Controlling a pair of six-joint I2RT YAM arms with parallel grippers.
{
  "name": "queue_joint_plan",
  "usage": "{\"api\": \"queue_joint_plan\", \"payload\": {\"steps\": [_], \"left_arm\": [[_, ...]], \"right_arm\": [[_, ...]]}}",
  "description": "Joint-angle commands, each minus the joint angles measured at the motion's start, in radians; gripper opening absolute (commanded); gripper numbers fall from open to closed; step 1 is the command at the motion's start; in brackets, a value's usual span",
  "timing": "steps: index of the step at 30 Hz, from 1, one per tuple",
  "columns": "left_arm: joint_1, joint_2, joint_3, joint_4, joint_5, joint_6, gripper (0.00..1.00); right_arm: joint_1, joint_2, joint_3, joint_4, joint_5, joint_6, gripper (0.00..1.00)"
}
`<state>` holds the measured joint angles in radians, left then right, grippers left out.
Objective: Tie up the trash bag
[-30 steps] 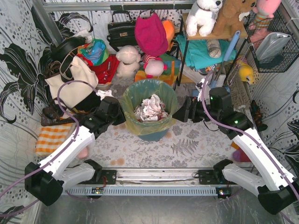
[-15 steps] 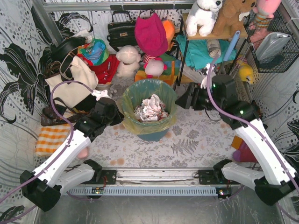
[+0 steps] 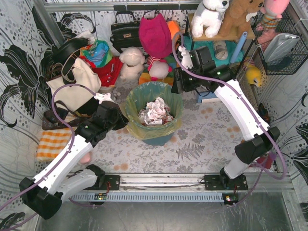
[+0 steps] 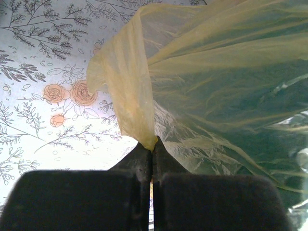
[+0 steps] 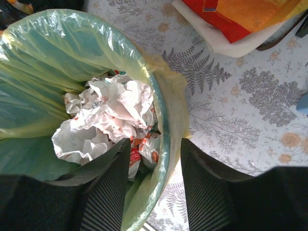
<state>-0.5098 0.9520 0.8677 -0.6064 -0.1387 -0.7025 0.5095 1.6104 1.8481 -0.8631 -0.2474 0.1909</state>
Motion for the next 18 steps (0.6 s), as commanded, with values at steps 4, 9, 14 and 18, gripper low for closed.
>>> {"api": "queue_joint_plan", "payload": {"steps": [4,9,14,18], "left_arm": [[-0.004,-0.023,0.015,0.019,0.011,-0.012,0.0],[-0.004,-0.028,0.013,0.022,0.011,-0.015,0.0],[-0.004,-0.033,0.01,0.026,0.014,-0.017,0.0],[-0.004,-0.041,0.009,0.025,0.01,-0.021,0.0]], "right_arm": [[0.003,0.098,0.128,-0.098,-0.045,-0.127,0.4],[0.003,0.139,0.159,-0.108,-0.065,-0.14,0.33],[0.004,0.165,0.189,-0.131,-0.064,-0.149,0.23],[0.004,0.168,0.19,-0.142,-0.06,-0.153,0.13]]}}
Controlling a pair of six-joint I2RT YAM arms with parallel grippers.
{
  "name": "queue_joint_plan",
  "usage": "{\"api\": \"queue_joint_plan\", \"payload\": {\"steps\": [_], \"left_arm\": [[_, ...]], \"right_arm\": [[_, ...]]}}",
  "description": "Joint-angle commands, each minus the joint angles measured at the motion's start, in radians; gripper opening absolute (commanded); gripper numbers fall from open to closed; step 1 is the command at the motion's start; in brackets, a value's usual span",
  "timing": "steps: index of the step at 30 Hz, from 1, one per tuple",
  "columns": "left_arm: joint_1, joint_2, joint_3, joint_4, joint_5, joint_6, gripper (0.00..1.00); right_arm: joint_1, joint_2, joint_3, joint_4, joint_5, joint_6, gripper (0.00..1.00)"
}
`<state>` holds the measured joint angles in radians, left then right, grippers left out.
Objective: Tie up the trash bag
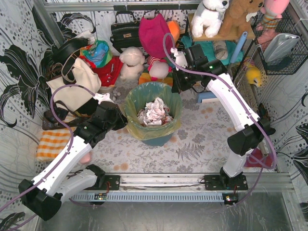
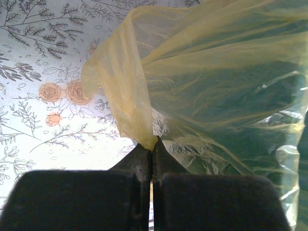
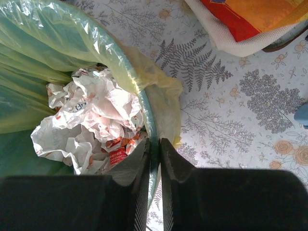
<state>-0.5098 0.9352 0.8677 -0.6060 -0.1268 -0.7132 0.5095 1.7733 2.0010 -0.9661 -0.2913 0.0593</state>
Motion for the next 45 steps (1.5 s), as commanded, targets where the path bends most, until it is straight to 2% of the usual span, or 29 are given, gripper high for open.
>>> {"api": "queue_joint_plan", "payload": {"steps": [1,7,10,15,24,28,33,38,42,45], "left_arm": [[-0.004,-0.028,0.008,0.026,-0.002,-0.011,0.0],[-0.004,-0.029,0.014,0.028,-0.003,-0.013,0.0],[-0.004,-0.019,0.022,0.031,-0.004,-0.006,0.0],[-0.004,-0.002,0.017,0.056,-0.019,-0.003,0.0],[-0.004,0.074,0.054,0.125,-0.029,0.037,0.0],[-0.004,0.127,0.084,0.155,-0.009,0.058,0.0],[-0.002,0.181,0.126,0.166,0.004,0.08,0.0],[-0.003,0.209,0.143,0.172,0.022,0.089,0.0],[-0.003,0.206,0.136,0.171,0.021,0.085,0.0],[-0.002,0.197,0.129,0.17,0.021,0.081,0.0]], "right_arm": [[0.004,0.0,0.035,-0.039,-0.014,-0.02,0.1],[0.004,-0.032,0.02,-0.045,0.021,0.019,0.0],[0.003,-0.095,-0.049,-0.009,0.08,0.131,0.0],[0.013,-0.27,-0.254,0.07,0.13,0.33,0.0],[0.143,-0.509,-0.492,0.047,0.408,0.677,0.0],[0.217,-0.642,-0.637,0.118,0.527,0.86,0.0],[0.245,-0.701,-0.73,0.145,0.555,1.02,0.0],[0.251,-0.687,-0.74,0.18,0.527,1.044,0.0],[0.251,-0.69,-0.729,0.192,0.541,1.037,0.3],[0.251,-0.697,-0.698,0.173,0.557,1.025,0.41]]}}
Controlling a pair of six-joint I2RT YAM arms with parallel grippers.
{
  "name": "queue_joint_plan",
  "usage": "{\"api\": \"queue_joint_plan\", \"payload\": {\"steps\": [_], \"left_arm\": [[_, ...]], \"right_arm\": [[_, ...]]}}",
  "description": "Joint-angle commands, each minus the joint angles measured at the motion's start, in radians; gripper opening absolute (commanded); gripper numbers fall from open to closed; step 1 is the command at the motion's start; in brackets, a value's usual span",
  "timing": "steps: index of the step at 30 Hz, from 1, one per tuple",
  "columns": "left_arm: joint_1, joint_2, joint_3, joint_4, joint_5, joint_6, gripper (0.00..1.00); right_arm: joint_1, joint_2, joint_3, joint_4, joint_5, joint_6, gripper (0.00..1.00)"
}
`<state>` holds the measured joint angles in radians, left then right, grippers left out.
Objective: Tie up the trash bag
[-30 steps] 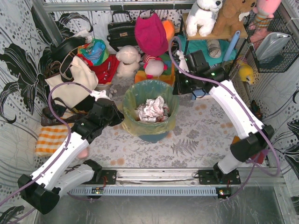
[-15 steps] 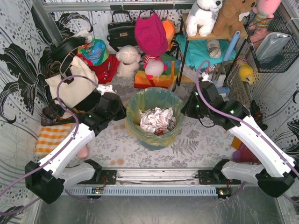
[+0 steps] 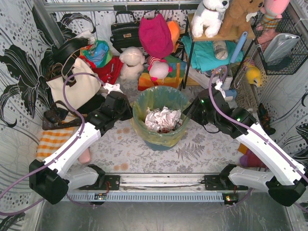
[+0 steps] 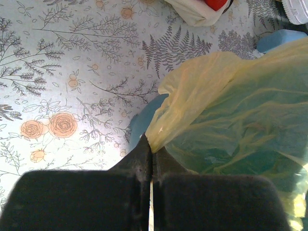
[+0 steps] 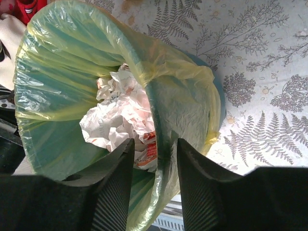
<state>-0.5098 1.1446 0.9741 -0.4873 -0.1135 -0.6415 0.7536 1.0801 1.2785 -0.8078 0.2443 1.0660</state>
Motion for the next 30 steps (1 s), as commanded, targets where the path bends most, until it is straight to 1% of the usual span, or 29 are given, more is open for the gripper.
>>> {"api": "queue_joint_plan", "payload": {"steps": [1,5,9,12,16,19,23,30], "left_arm": [[-0.003,-0.014,0.021,0.051,0.006,0.008,0.0],[-0.003,-0.022,0.018,0.043,0.002,0.008,0.0],[-0.001,-0.025,0.02,0.038,-0.003,0.012,0.0],[-0.002,-0.024,0.021,0.031,-0.003,0.011,0.0],[-0.002,-0.035,-0.001,0.046,0.007,0.001,0.0],[-0.002,-0.038,-0.014,0.049,0.012,-0.003,0.0],[-0.002,-0.047,-0.023,0.052,0.014,-0.009,0.0],[-0.001,-0.053,-0.022,0.048,0.012,-0.01,0.0]], "right_arm": [[0.007,-0.01,0.036,0.004,0.025,0.016,0.42],[0.007,-0.051,0.083,-0.06,0.073,0.012,0.45],[0.007,-0.127,0.074,-0.117,0.065,0.016,0.46],[0.007,-0.177,0.025,-0.156,0.047,0.046,0.46],[0.007,-0.243,-0.097,-0.17,0.035,0.12,0.43],[0.007,-0.272,-0.221,-0.121,0.019,0.172,0.4],[0.007,-0.275,-0.362,0.028,-0.043,0.216,0.39],[0.007,-0.24,-0.507,0.259,-0.108,0.313,0.37]]}}
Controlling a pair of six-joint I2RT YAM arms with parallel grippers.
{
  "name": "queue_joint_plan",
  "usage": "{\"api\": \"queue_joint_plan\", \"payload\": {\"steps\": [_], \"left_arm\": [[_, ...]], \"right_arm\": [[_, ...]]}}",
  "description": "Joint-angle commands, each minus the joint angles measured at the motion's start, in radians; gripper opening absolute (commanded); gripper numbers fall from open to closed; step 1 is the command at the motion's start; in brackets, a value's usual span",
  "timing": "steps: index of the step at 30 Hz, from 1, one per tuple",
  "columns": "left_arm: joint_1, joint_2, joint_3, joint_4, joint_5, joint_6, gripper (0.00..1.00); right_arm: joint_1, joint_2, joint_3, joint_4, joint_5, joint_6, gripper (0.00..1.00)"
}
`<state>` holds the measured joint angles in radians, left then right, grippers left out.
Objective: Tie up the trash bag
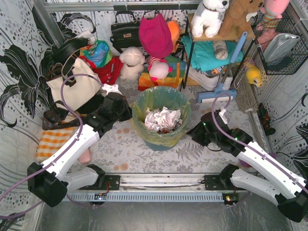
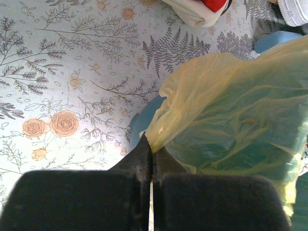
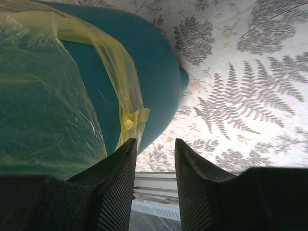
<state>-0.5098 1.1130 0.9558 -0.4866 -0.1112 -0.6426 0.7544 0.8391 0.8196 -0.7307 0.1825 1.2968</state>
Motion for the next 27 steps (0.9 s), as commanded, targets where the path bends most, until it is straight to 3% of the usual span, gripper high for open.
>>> {"api": "queue_joint_plan", "payload": {"steps": [1,11,21,25,26,27], "left_arm": [[-0.002,-0.019,-0.002,0.048,0.011,-0.009,0.0],[-0.002,-0.027,-0.017,0.06,0.02,-0.019,0.0],[-0.002,-0.047,-0.032,0.062,0.022,-0.028,0.0],[-0.002,-0.063,-0.045,0.06,0.021,-0.035,0.0],[-0.003,-0.066,-0.049,0.061,0.021,-0.037,0.0],[-0.003,-0.07,-0.053,0.061,0.021,-0.037,0.0]], "right_arm": [[0.006,0.004,-0.061,0.205,-0.053,0.089,0.37],[0.006,0.035,-0.112,0.3,-0.084,0.112,0.37],[0.006,0.074,-0.189,0.371,-0.084,0.111,0.27],[0.006,0.098,-0.217,0.38,-0.072,0.11,0.18],[0.006,0.101,-0.218,0.373,-0.065,0.11,0.14],[0.006,0.104,-0.215,0.362,-0.057,0.106,0.02]]}}
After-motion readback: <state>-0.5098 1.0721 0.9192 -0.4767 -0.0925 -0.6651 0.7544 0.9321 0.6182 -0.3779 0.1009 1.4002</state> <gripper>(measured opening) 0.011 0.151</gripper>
